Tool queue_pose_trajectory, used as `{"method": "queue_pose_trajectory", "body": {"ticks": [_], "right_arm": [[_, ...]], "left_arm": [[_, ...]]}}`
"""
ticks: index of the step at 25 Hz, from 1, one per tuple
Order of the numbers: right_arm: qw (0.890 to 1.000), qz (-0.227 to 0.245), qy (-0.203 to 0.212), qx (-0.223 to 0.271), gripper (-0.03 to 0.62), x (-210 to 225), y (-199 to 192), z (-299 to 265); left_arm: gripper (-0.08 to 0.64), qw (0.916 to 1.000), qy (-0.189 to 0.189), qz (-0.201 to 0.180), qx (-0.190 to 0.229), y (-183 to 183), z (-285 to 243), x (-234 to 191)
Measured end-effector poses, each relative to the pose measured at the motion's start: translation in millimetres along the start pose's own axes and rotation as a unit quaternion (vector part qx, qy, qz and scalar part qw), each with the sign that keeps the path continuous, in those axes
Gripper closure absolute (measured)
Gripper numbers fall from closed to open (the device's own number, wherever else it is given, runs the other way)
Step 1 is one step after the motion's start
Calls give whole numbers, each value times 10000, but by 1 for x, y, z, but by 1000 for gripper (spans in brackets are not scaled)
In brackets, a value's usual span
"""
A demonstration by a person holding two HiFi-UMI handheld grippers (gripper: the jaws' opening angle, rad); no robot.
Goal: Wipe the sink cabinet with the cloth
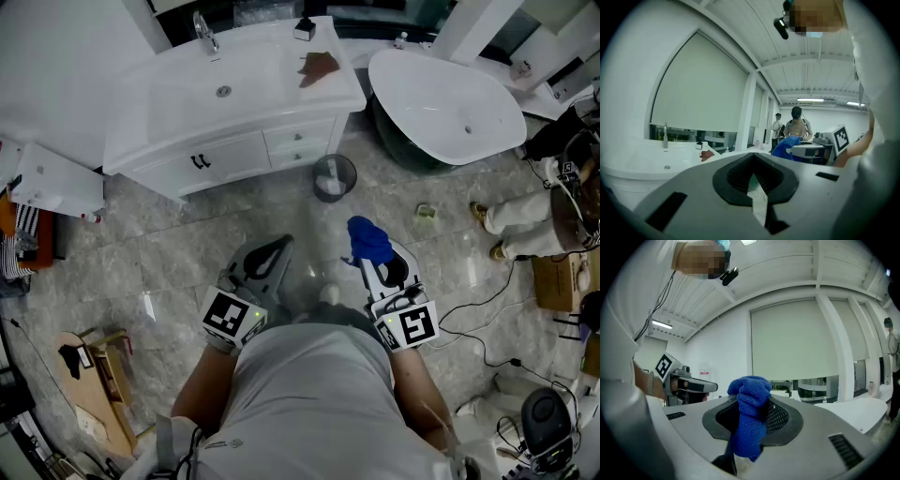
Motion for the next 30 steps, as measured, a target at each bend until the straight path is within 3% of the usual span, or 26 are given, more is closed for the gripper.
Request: {"method": "queue_pose_trajectory", "body": {"ticks": [3, 15, 19, 23, 30], "right_arm": [[10000, -7, 59, -5, 486, 8, -1, 6], [9992, -196, 293, 197, 485, 48, -8, 30], [9985, -503, 213, 84, 486, 66, -21, 31], [9978, -628, 195, -46, 486, 79, -27, 16], [9968, -667, 164, -396, 485, 107, -39, -54]], "left_arm": [[549, 9998, 130, 130, 0, 0, -3, 7], [549, 9985, 546, 10, -67, -8, -25, 45], [549, 9972, 701, 14, -273, -19, -29, 53], [549, 9955, 856, 150, -385, -26, -37, 36], [549, 9941, 919, 420, -385, -35, -69, -31]]}}
Point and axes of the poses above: the fingertips, and each gripper's own axes: z backward along the fingers, x to its right, y out of its top, the point moved 7 cm from there along z, backward along the fingers, and after that the axes turned 5 degrees about y, right-handed, at the moved point
